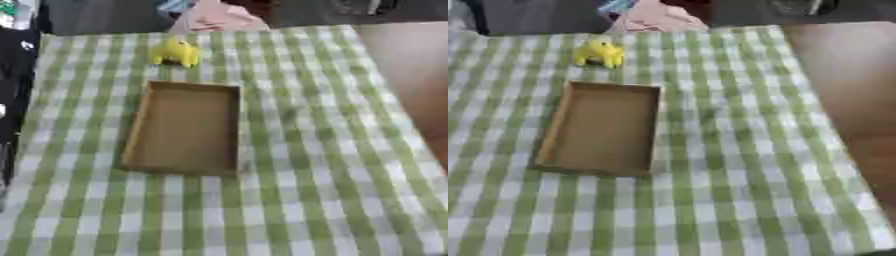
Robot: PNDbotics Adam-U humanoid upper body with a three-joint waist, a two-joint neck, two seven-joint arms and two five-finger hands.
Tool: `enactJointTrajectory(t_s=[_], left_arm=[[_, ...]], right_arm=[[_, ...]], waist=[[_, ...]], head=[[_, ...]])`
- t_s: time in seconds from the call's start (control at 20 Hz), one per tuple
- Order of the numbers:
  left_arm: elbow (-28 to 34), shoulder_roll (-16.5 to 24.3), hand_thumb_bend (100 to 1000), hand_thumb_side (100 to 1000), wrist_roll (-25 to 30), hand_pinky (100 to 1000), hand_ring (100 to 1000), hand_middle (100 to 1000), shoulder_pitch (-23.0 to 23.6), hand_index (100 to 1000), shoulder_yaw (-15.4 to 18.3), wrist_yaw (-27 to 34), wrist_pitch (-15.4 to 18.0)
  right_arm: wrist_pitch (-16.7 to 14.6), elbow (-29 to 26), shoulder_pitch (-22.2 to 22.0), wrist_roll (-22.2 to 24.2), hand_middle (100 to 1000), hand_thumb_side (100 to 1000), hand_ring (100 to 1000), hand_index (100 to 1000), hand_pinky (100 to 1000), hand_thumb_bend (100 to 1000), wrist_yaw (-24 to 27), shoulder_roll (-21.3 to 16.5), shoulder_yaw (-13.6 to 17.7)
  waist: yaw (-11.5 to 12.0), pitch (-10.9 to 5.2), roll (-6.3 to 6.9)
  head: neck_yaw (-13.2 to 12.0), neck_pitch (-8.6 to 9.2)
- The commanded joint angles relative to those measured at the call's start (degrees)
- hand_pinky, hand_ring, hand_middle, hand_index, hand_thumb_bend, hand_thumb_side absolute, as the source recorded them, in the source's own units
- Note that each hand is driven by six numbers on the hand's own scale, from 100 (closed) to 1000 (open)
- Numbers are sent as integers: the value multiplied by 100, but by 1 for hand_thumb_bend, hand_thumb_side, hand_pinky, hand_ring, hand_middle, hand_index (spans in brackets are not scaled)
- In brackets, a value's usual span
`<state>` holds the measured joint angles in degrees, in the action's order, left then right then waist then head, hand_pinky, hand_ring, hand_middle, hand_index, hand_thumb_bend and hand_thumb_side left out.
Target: Pick up objects on the table and place them in the box.
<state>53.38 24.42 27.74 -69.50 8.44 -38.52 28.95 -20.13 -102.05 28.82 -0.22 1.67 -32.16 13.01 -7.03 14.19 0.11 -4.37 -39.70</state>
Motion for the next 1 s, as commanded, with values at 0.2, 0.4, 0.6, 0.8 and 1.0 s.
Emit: enactJointTrajectory(t_s=[0.2, 0.4, 0.6, 0.8, 1.0], left_arm=[[-919, -156, 299, 740, -69, 539, 764, 780, -356, 827, -55, -642, 202], [-1188, -279, 343, 691, -152, 574, 781, 792, -428, 836, -116, -1082, 215], [-1292, -431, 443, 576, -116, 618, 799, 807, -501, 846, 26, -2136, 307], [-1401, -603, 476, 456, -329, 644, 807, 811, -526, 844, 289, -3339, 553], [-1493, -658, 461, 222, -391, 658, 812, 817, -553, 841, 344, -3761, 661]], right_arm=[[-18, -57, 131, 49, 563, 596, 671, 849, 709, 100, 49, -71, 11], [-35, -60, 165, 80, 563, 596, 670, 849, 709, 100, 77, -47, -13], [-29, -57, 189, 111, 562, 597, 669, 849, 708, 100, 94, -14, -35], [-18, -57, 195, 146, 561, 597, 671, 849, 707, 100, 107, 26, -46], [-5, -48, 197, 168, 560, 597, 673, 849, 707, 100, 113, 52, -43]], waist=[[-1, -49, -63], [-5, -14, -88], [-6, 1, -89], [-22, 23, -95], [-47, 53, -92]], head=[[5, 94], [-9, 124], [-24, 149], [-22, 172], [-28, 199]])
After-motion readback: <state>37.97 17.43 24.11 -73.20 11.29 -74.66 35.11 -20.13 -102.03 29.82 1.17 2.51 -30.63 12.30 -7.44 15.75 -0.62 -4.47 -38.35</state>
